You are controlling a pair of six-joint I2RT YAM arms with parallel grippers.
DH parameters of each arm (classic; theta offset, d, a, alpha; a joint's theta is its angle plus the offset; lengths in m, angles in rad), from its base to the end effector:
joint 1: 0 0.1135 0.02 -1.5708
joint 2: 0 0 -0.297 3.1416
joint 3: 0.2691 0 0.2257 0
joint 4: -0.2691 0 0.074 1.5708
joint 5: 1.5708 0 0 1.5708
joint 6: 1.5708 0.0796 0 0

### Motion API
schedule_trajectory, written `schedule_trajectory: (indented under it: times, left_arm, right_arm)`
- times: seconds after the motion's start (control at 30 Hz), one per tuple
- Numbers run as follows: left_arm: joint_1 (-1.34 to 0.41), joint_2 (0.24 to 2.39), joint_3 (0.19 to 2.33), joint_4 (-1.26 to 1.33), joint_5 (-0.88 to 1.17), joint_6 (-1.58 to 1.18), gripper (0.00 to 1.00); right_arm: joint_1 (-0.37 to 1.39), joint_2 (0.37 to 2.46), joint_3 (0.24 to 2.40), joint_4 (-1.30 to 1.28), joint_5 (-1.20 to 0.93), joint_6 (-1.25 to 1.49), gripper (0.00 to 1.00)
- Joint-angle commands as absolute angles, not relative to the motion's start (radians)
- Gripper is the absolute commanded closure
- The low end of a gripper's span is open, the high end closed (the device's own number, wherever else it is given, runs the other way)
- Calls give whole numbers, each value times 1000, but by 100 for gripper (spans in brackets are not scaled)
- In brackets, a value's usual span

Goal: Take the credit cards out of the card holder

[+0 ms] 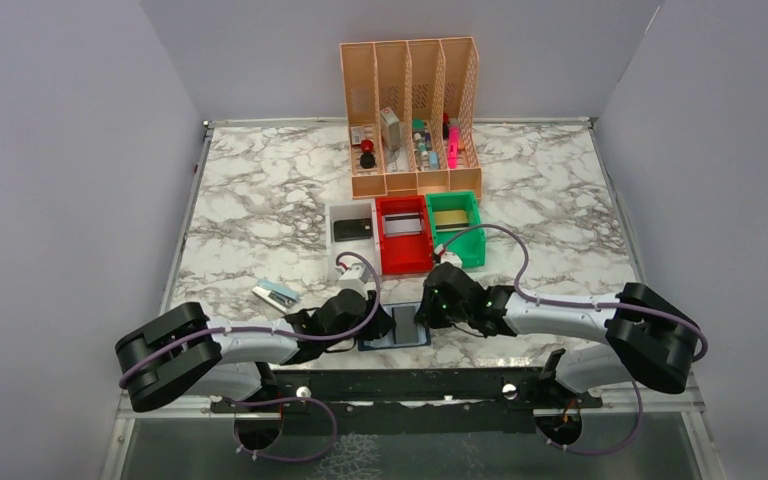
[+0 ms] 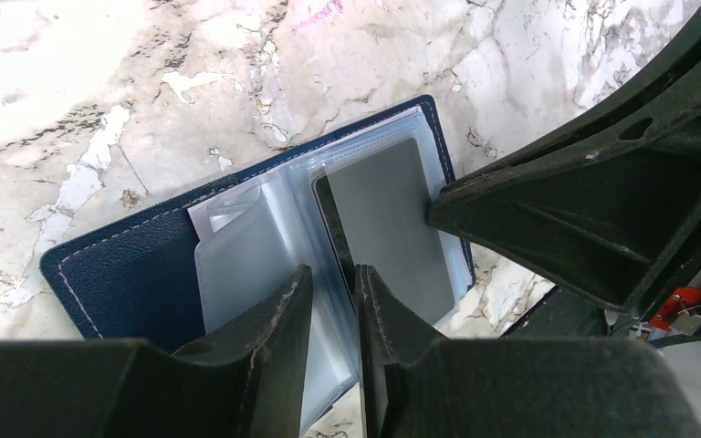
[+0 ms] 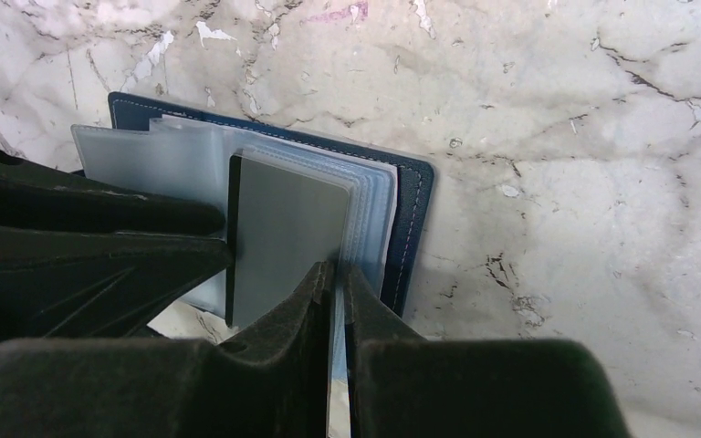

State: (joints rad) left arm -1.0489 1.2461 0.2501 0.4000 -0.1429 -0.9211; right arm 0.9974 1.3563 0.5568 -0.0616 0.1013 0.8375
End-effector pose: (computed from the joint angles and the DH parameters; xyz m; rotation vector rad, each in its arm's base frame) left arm 0.1197 -0.1854 0.1592 0.0605 2.3277 -0.9357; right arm 0.1431 0.2067 0.1733 -0.1560 2.5473 0.6721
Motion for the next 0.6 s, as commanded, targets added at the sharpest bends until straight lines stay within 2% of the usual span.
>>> schedule_trajectory:
  times: [0.0, 0.57]
  left_arm:
    - [-1051, 1240, 240, 387, -140, -905, 73]
    - [-1052, 1321, 212, 575, -52, -970, 82]
  right_arm:
    - [997, 1384, 586, -80, 97, 843, 86]
    - [997, 1409, 589, -72, 82, 835, 87]
